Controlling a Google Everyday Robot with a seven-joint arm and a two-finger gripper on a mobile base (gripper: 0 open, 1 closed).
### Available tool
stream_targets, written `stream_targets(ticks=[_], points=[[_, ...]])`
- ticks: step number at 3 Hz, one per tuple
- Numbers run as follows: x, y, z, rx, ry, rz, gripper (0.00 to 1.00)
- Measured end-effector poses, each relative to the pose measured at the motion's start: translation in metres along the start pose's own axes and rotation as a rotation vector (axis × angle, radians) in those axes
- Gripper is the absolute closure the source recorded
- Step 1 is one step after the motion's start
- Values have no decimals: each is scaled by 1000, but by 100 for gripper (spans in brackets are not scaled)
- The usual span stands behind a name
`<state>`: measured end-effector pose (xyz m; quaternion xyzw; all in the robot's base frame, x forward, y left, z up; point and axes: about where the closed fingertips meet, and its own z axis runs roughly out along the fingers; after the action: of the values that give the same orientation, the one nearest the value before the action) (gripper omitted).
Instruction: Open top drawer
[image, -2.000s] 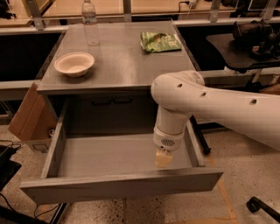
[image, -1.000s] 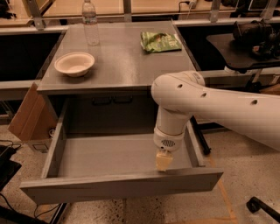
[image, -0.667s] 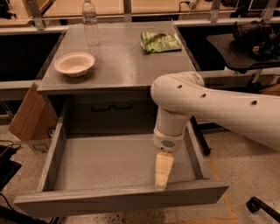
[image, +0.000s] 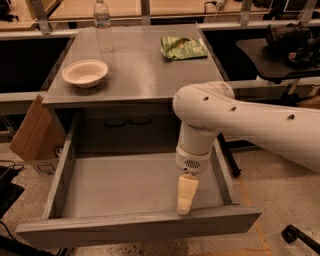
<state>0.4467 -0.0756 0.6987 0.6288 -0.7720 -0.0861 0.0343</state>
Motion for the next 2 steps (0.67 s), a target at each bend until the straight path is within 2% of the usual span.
stream_targets(ticks=[1, 2], points=[[7, -5, -22, 67, 12, 6, 41], [53, -18, -99, 217, 3, 26, 73]])
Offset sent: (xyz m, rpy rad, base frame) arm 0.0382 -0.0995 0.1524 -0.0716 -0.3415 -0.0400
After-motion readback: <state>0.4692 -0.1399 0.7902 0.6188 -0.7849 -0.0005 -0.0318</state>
